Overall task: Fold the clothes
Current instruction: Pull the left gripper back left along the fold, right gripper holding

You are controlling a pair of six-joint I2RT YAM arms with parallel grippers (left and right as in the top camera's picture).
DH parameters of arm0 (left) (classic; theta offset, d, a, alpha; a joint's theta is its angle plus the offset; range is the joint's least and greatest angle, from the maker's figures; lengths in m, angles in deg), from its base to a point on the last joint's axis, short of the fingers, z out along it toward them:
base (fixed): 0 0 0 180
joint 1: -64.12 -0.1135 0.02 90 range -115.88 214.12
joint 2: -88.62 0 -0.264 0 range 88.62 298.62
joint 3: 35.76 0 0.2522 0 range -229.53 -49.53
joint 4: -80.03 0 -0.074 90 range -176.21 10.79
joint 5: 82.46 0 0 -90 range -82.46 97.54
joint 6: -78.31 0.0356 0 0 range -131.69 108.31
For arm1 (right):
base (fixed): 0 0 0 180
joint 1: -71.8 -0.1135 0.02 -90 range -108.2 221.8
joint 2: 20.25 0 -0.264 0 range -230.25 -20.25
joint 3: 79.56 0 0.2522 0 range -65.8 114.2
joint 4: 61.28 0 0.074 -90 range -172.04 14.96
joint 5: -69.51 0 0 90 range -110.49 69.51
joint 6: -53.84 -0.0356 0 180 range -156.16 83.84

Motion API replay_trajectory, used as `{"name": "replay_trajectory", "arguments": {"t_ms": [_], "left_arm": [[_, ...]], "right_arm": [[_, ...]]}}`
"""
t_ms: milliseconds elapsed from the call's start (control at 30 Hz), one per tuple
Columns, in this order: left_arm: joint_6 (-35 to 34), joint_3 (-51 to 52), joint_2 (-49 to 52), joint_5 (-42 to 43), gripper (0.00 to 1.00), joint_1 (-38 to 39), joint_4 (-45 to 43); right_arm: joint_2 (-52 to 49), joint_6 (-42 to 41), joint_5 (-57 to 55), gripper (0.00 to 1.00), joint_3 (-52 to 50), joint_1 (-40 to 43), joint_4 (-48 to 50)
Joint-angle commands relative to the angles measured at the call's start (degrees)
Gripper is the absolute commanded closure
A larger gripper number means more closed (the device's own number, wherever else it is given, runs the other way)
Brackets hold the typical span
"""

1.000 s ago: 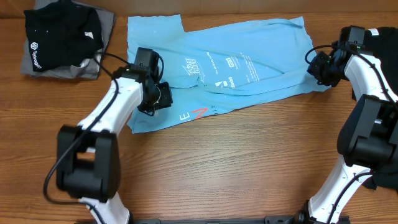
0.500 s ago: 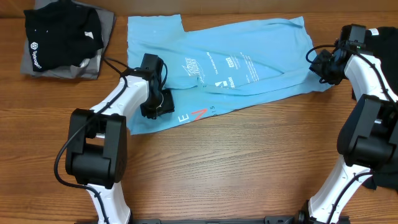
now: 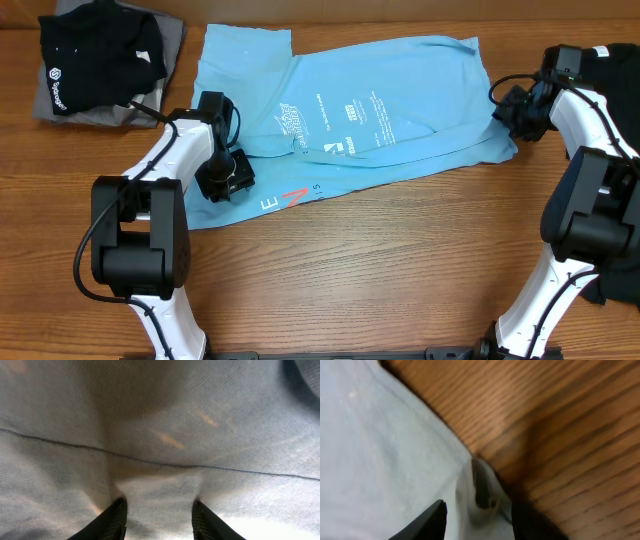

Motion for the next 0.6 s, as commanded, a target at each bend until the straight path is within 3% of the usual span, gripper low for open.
{"name": "replay_trajectory", "arguments": {"t_ms": [0,267,567], "left_arm": [[-0.9,0.7,2.0,-2.1,0.51,-0.3,0.0],[-0.9,0.7,2.0,-2.1,0.49,-0.3,-0.6],[-0.8,0.7,2.0,-2.3,0.49,-0.3,-1.4]], "right_arm": [[-0.6,-0.5,4.9,0.54,1.0,-0.1,-1.6],[-0.6,-0.4,5.0,0.55,1.0,-0.1,-2.8],[-0.6,-0.5,5.0,0.8,1.0,0.0,-2.3]]}}
